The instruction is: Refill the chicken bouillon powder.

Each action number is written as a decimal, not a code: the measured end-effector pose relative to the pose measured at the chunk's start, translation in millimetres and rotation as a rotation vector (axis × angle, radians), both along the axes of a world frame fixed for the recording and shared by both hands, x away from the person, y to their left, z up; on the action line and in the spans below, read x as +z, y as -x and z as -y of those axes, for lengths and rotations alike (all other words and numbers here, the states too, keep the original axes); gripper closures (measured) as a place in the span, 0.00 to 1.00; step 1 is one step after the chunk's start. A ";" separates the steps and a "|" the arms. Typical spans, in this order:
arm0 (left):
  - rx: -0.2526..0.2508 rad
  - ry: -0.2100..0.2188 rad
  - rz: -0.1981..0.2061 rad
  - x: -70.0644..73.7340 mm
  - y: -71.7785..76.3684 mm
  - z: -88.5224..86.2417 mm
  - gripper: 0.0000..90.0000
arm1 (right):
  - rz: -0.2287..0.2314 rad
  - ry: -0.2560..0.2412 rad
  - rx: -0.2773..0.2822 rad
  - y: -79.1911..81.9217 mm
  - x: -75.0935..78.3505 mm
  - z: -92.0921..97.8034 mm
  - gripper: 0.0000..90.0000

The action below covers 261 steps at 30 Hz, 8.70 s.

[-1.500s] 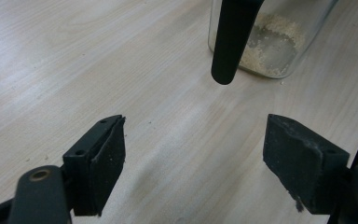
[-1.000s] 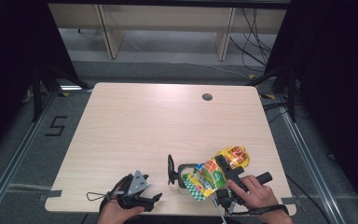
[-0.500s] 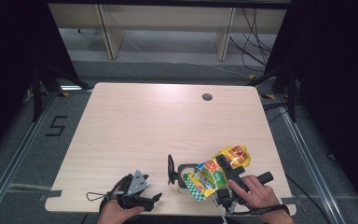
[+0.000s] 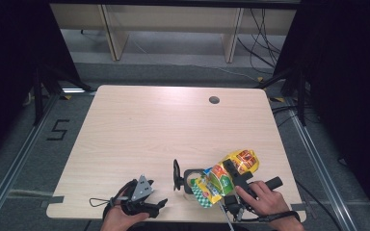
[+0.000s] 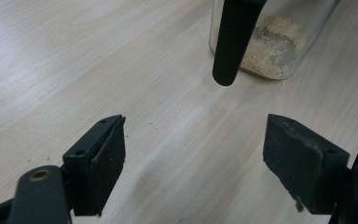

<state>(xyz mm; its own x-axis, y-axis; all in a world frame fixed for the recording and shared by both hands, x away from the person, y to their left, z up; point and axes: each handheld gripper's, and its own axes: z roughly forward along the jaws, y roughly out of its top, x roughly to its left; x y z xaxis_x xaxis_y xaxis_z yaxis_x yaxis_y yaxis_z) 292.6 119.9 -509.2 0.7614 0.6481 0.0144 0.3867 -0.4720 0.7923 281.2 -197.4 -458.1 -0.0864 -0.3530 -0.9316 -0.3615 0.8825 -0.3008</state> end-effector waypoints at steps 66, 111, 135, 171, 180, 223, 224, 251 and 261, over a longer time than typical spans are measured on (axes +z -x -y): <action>0.005 -0.025 0.000 1.7 2.5 -6.0 0.23 | 0.006 0.024 -0.027 1.8 1.3 -1.0 0.45; -0.003 -0.024 0.012 1.9 2.3 -5.3 0.23 | 0.054 0.063 -0.011 -3.7 6.9 5.8 0.46; -0.002 -0.022 0.015 2.4 2.1 -5.5 0.23 | 0.063 0.072 -0.004 -2.5 7.2 6.0 0.46; -0.013 -0.029 0.022 1.6 0.6 -5.4 0.23 | 0.079 0.097 -0.001 -2.0 6.4 5.6 0.48; -0.020 -0.047 0.021 2.8 0.5 -6.5 0.23 | 0.073 0.085 -0.001 -2.6 6.2 7.2 0.49; -0.014 -0.032 0.021 1.6 1.0 -5.4 0.23 | 0.080 0.089 0.005 -0.9 6.3 7.0 0.49; -0.019 -0.042 0.020 2.4 0.7 -6.0 0.23 | 0.080 0.090 0.006 -0.8 6.4 7.0 0.49; -0.001 -0.024 0.008 1.5 2.5 -4.2 0.23 | 0.082 0.094 0.007 -0.4 6.4 7.4 0.49; -0.009 -0.022 0.020 0.9 1.0 -4.6 0.23 | 0.067 0.112 0.002 -1.0 6.6 7.6 0.49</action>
